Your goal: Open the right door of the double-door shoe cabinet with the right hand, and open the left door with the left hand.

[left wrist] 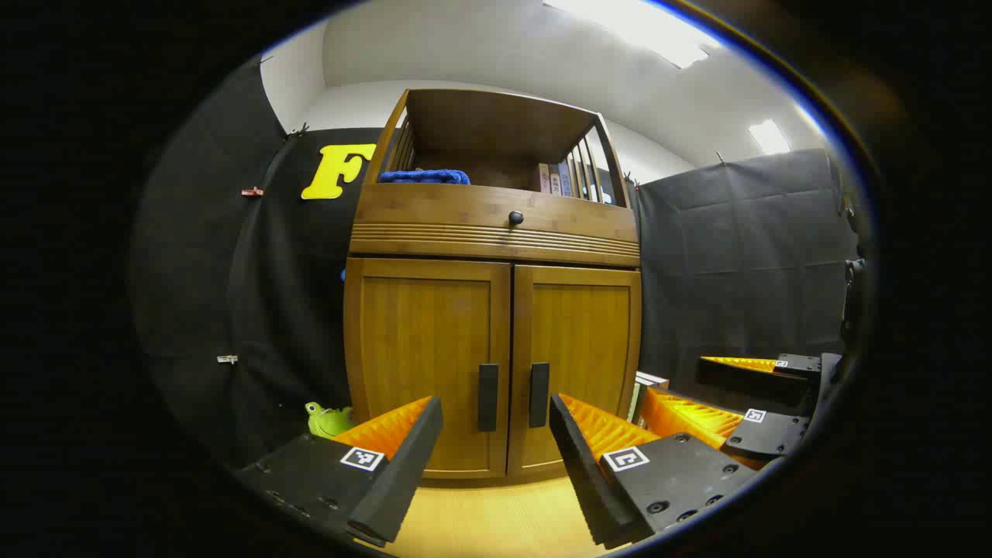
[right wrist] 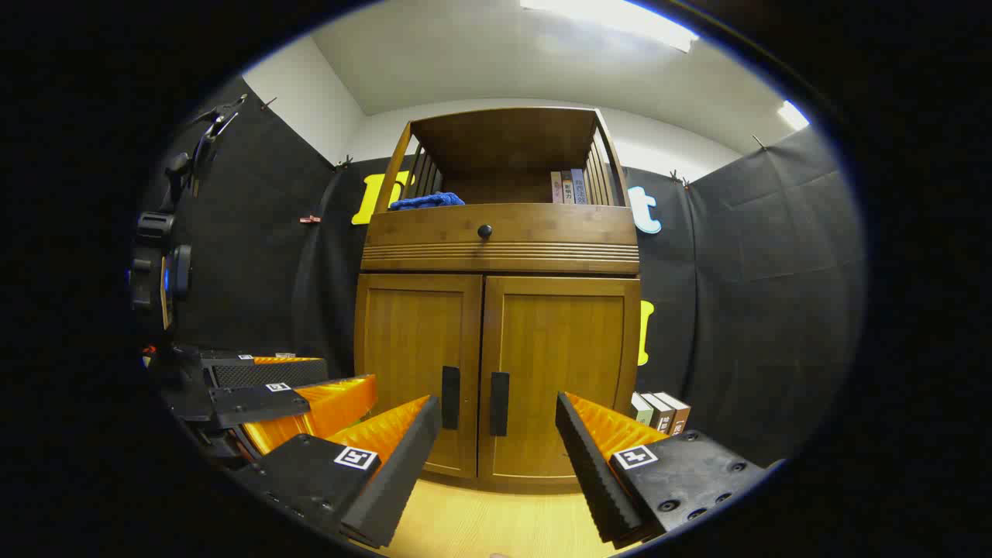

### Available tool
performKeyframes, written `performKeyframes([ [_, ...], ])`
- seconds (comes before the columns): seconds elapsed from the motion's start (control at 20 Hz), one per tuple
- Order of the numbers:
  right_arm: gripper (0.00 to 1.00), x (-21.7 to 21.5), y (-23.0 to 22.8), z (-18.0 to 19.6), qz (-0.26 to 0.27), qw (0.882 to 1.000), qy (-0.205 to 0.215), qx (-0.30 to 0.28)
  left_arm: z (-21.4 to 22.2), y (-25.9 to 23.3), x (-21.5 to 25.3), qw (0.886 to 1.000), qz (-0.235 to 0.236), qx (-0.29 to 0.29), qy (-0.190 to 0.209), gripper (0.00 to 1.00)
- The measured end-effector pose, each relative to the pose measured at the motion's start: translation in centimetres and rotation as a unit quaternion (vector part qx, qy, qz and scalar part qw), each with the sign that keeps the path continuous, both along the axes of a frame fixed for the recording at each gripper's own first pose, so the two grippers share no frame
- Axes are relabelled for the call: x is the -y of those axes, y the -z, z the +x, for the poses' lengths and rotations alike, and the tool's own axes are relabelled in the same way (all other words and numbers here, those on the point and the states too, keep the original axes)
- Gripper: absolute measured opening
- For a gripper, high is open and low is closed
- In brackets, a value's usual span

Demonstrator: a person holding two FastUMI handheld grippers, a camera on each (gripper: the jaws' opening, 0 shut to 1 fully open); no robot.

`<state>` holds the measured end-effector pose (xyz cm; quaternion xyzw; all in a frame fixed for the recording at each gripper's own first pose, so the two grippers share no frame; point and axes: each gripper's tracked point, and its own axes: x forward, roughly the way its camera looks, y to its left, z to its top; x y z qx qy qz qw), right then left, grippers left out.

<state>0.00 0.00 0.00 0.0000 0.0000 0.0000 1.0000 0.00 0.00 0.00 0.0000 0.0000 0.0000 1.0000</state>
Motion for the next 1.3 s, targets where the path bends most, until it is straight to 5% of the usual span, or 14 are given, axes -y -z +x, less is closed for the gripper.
performKeyframes([
  [1.3, 0.94, -2.2, 0.8, 0.4, 0.009, 1.000, -0.013, -0.012, -3.1, 0.7, -1.8, 1.000, 0.002, -0.009, -0.001, 0.87],
])
